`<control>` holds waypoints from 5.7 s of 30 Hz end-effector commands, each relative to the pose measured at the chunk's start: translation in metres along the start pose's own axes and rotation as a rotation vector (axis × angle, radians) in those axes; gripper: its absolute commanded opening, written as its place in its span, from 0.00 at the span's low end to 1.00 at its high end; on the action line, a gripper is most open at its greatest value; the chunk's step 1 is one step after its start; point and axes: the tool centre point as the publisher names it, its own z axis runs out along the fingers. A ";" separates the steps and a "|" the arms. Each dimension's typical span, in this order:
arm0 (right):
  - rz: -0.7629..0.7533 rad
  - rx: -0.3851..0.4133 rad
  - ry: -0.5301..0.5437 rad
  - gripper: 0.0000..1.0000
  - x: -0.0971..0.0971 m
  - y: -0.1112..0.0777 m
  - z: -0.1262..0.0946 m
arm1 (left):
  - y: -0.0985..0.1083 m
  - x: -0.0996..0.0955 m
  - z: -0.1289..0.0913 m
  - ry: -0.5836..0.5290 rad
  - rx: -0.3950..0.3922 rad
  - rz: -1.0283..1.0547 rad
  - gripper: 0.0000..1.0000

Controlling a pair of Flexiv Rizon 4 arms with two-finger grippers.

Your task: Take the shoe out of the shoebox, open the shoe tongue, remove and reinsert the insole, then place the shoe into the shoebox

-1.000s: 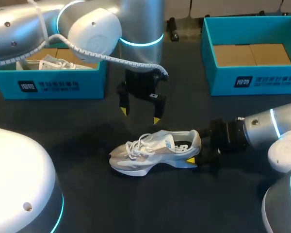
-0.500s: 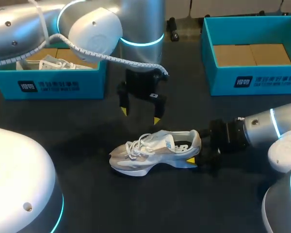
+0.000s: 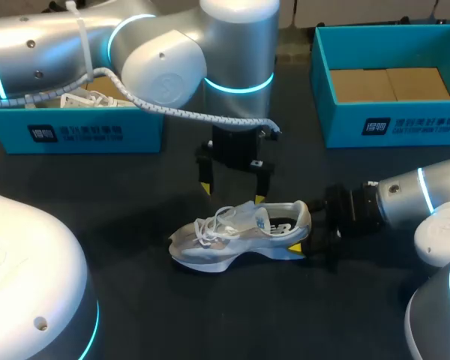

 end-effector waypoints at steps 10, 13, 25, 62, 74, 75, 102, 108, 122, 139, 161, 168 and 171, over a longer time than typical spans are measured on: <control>0.001 0.007 -0.001 0.00 0.001 -0.001 0.008 | -0.010 0.030 0.028 -0.004 -0.005 0.043 1.00; 0.001 0.007 -0.001 0.00 0.001 -0.001 0.008 | -0.014 0.032 0.033 -0.006 -0.005 0.060 1.00; 0.001 0.007 -0.001 0.00 0.001 -0.001 0.008 | -0.018 0.041 0.047 -0.048 -0.032 0.092 1.00; 0.001 0.007 -0.001 0.00 0.001 -0.001 0.008 | 0.012 0.014 0.048 -0.281 0.046 -0.164 1.00; 0.001 0.007 -0.001 0.00 0.001 -0.001 0.008 | 0.023 0.006 0.046 -0.206 -0.004 -0.205 0.45; 0.001 0.007 -0.001 0.00 0.001 -0.001 0.008 | 0.024 0.006 0.046 -0.195 -0.012 -0.203 0.39; 0.001 0.007 -0.001 0.00 0.001 -0.001 0.008 | 0.042 -0.012 0.033 -0.002 -0.051 -0.169 0.00; 0.001 0.007 -0.001 0.00 0.001 -0.001 0.008 | 0.047 -0.022 0.024 0.004 -0.030 -0.181 0.00; 0.001 0.007 -0.001 0.00 0.001 -0.001 0.008 | 0.057 -0.050 0.021 -0.012 0.007 -0.224 0.00; 0.001 0.007 -0.001 0.00 0.001 -0.001 0.008 | 0.067 -0.080 0.038 -0.040 0.027 -0.299 0.00; 0.001 0.007 -0.001 0.00 0.001 -0.001 0.008 | 0.068 -0.101 0.083 -0.017 0.042 -0.344 0.00; 0.001 0.007 -0.001 0.00 0.001 -0.001 0.008 | 0.070 -0.104 0.086 -0.002 0.045 -0.367 0.57; 0.001 0.007 -0.001 0.00 0.001 -0.001 0.008 | 0.072 -0.107 0.081 0.009 0.057 -0.375 0.87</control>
